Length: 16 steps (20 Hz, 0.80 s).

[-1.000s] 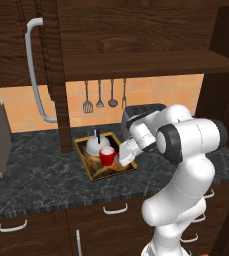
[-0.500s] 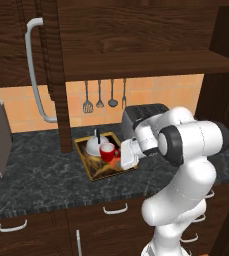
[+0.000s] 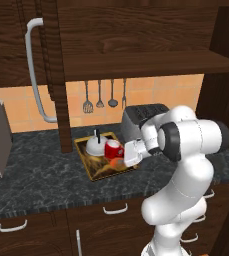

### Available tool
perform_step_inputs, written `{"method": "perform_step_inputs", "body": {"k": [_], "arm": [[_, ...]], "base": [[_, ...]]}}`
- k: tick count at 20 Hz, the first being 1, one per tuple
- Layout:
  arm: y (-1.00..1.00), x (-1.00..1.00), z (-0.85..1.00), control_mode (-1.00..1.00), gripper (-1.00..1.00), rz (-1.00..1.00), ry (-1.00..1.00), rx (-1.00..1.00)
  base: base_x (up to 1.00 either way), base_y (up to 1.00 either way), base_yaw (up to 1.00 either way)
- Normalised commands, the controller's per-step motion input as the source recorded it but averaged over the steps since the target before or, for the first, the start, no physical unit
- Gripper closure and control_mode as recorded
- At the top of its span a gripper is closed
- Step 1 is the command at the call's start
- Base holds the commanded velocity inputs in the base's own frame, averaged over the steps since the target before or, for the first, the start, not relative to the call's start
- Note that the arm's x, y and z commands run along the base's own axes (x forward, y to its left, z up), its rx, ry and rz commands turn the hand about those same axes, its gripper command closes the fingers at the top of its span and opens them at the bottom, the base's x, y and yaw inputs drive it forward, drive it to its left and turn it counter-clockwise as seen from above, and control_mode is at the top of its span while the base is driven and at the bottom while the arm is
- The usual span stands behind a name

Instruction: Pick the kettle from the counter and place it on the tray. Then pick the mug from the cabinet and place it on the tray. Then close the cabinet doors.

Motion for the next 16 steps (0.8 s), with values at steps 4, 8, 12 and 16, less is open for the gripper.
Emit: {"method": "perform_step_inputs", "body": {"k": [4,8,12,16], "arm": [[-0.09,-0.10,0.00,-1.00,-1.00,-0.02,0.00,0.04],[0.07,-0.03,0.00,-1.00,-1.00,0.00,0.06,0.00],[0.12,0.00,0.00,-1.00,-1.00,-0.01,-0.02,-0.06],[0.02,0.00,0.00,-1.00,-1.00,-0.12,-0.19,-0.03]], "base": [[0.00,0.00,0.00],[0.00,0.00,0.00],[0.00,0.00,0.00],[0.00,0.00,0.00]]}}
